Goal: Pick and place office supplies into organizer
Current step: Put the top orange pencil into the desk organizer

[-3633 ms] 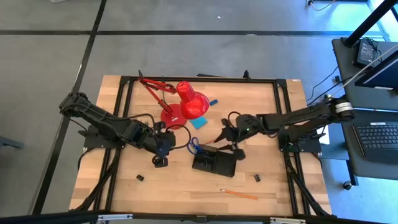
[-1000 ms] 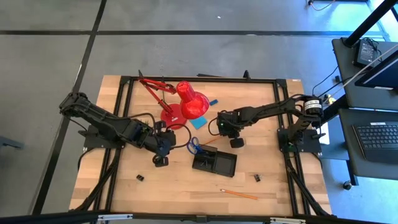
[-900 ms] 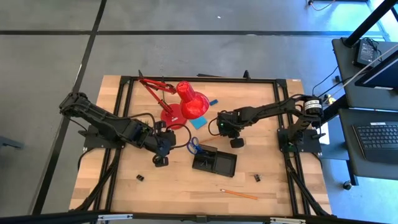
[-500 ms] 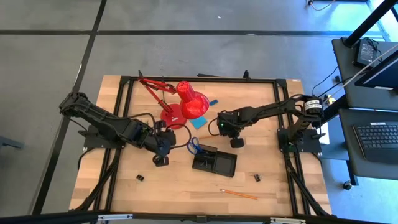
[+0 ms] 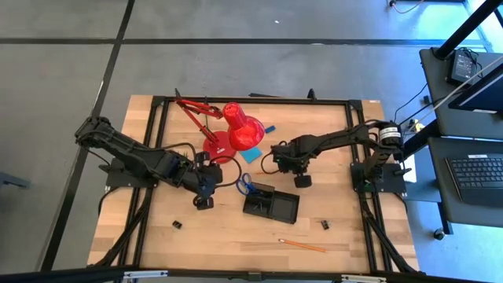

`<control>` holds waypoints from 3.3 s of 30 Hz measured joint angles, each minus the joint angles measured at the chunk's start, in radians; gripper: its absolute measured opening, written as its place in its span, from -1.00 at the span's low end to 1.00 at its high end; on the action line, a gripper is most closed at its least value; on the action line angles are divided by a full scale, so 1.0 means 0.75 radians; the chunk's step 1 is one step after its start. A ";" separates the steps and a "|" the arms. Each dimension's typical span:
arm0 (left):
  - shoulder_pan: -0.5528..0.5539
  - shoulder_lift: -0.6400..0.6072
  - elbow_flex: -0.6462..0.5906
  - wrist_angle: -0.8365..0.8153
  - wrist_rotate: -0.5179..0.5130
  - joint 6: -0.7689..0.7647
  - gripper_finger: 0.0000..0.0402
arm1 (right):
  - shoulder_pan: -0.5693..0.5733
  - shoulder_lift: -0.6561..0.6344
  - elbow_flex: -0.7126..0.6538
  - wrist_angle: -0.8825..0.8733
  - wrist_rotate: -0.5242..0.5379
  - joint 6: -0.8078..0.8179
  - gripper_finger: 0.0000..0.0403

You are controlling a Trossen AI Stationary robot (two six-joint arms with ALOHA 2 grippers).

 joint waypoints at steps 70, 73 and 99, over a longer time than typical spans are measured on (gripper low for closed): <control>-0.001 0.000 0.000 -0.001 0.000 -0.011 -0.42 | 0.018 -0.010 -0.085 0.086 -0.010 0.095 -0.46; -0.001 0.000 0.000 -0.001 0.000 -0.011 -0.42 | 0.018 -0.010 -0.084 0.092 -0.010 0.096 -0.46; -0.001 0.000 0.000 -0.001 0.000 -0.011 -0.42 | 0.081 -0.011 -0.134 0.143 0.089 0.100 -0.69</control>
